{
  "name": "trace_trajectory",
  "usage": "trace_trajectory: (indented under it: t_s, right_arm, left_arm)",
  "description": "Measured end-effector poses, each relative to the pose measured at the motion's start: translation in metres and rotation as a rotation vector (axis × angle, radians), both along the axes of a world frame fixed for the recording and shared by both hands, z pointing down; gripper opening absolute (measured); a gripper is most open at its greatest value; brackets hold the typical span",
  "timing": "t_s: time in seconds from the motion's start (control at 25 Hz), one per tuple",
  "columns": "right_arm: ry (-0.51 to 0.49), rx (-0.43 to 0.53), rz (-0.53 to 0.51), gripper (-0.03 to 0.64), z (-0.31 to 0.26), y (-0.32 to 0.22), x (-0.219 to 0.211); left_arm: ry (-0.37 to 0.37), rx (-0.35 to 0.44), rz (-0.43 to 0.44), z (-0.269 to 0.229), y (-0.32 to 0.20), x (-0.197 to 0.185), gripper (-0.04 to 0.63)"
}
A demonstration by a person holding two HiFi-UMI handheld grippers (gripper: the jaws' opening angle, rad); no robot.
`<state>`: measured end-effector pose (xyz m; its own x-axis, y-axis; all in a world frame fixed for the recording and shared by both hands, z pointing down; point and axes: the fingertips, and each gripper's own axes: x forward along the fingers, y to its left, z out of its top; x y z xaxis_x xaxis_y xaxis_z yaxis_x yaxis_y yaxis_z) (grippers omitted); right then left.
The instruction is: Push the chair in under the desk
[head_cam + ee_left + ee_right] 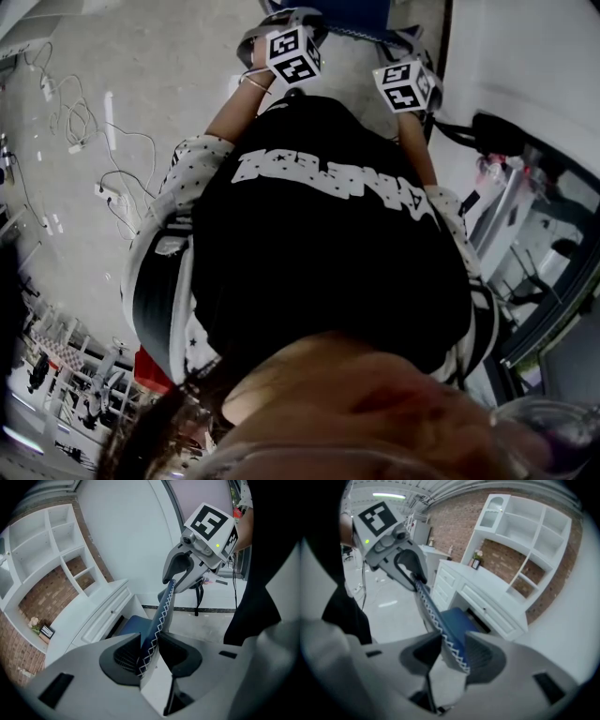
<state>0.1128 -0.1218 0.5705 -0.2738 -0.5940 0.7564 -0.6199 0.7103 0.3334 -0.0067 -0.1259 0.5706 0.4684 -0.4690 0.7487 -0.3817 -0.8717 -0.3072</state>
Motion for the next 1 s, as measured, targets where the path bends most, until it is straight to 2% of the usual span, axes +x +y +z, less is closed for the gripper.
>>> trace_trajectory:
  t_s: [0.24,0.6,1.0]
  right_arm:
    - [0.016,0.002,0.027,0.163,0.0,-0.015,-0.002]
    - [0.035,0.017,0.07,0.163,0.0,-0.017,0.003]
    - [0.046,0.019,0.079,0.164,-0.002,-0.024,0.001]
  left_arm:
    - [-0.005,0.017,0.02,0.0,-0.015,-0.003,0.149]
    - [0.025,0.007,0.072,-0.001,-0.016,0.004,0.146]
    - [0.027,-0.005,0.07,-0.001,-0.023,0.003,0.144]
